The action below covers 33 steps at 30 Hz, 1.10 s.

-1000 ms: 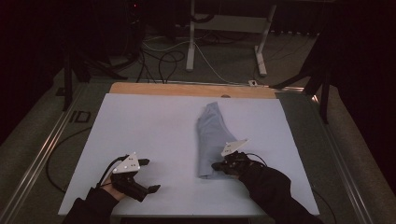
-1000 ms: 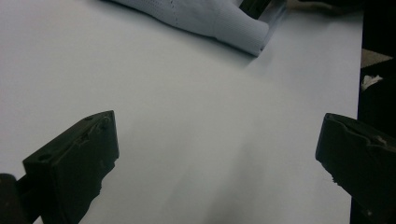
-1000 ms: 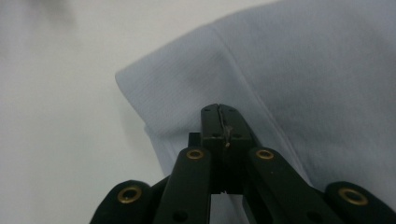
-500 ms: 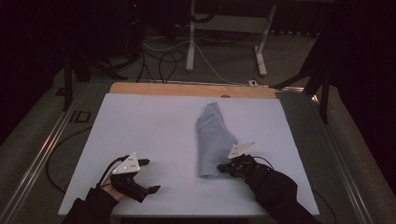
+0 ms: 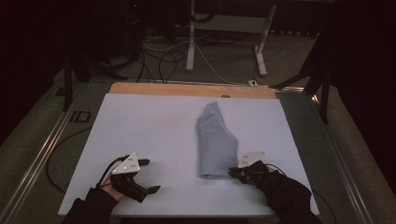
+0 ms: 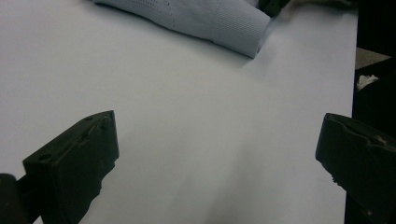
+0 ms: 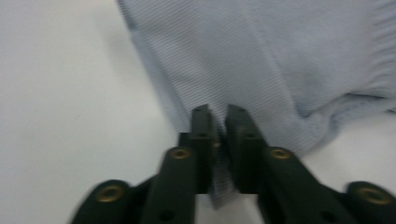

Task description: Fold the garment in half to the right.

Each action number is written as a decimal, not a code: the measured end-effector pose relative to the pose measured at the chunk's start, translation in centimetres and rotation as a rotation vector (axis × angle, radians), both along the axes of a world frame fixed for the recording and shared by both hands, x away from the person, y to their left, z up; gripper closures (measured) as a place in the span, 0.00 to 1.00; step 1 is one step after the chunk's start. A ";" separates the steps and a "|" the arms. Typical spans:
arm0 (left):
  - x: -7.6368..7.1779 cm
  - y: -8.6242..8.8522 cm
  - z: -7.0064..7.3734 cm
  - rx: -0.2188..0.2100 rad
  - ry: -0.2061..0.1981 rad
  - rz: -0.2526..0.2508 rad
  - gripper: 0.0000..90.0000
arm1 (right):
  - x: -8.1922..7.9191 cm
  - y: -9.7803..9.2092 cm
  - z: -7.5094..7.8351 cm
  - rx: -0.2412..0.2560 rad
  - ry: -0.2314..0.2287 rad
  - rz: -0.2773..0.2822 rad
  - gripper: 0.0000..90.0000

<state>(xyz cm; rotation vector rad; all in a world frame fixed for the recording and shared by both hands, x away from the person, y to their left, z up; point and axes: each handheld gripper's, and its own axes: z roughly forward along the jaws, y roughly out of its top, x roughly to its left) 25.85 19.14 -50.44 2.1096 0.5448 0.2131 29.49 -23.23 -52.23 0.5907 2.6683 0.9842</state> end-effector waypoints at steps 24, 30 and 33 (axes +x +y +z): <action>0.0 0.3 0.1 -0.008 -0.001 -0.002 0.00 | -0.7 -3.0 0.1 0.052 0.053 0.004 0.98; 0.0 0.3 0.1 -0.009 -0.002 -0.004 0.00 | -0.5 -3.3 -0.4 0.076 0.081 0.016 0.96; 0.0 0.3 0.1 -0.007 -0.002 -0.004 0.00 | -0.4 -3.3 -0.4 0.081 0.086 0.020 0.96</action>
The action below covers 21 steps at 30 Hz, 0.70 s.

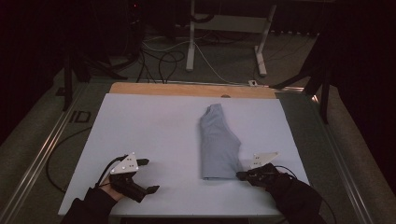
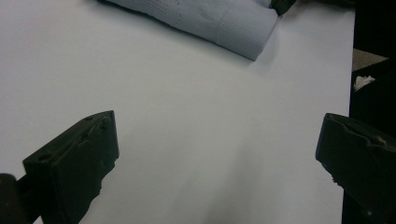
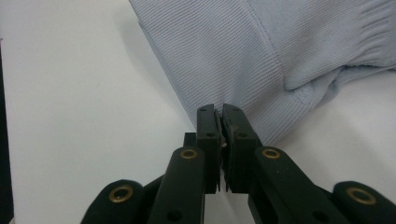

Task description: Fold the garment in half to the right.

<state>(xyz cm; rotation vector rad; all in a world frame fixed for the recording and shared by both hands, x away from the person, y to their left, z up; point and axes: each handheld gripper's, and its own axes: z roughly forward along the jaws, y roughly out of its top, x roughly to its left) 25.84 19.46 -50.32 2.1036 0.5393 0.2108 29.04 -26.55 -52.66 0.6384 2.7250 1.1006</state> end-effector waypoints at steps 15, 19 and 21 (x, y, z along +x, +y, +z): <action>0.0 0.1 0.3 -0.003 -0.007 -0.003 0.00 | 0.2 1.0 1.2 0.107 0.026 0.025 0.33; -0.1 0.1 0.4 -0.004 -0.010 -0.003 0.00 | 0.6 1.6 1.8 0.118 0.013 0.021 0.15; -0.1 0.2 0.5 0.000 -0.014 -0.003 0.01 | 0.9 1.8 2.2 0.142 0.003 0.014 0.15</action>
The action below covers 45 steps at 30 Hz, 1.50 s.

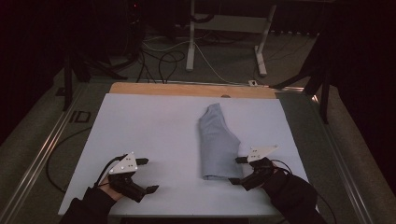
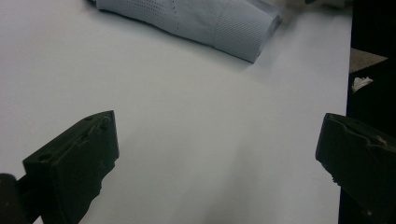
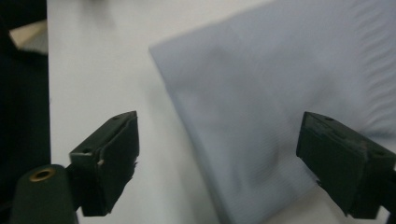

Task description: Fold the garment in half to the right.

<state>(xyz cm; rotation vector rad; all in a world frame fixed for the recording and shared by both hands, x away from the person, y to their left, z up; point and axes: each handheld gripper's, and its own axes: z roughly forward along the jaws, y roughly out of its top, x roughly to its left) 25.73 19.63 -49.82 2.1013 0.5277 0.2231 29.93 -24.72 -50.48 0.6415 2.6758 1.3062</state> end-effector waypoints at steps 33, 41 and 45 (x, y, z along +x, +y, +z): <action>0.3 3.7 -1.3 -0.031 0.018 0.087 0.00 | -1.4 -3.3 -1.2 0.096 -0.098 -0.252 0.09; 0.3 3.9 -1.9 -0.030 0.029 0.095 0.00 | -1.6 -4.1 -2.4 0.049 -0.073 -0.303 0.09; 0.3 3.9 -2.0 -0.032 0.029 0.096 0.00 | -1.6 -4.2 -2.4 0.053 -0.076 -0.319 0.09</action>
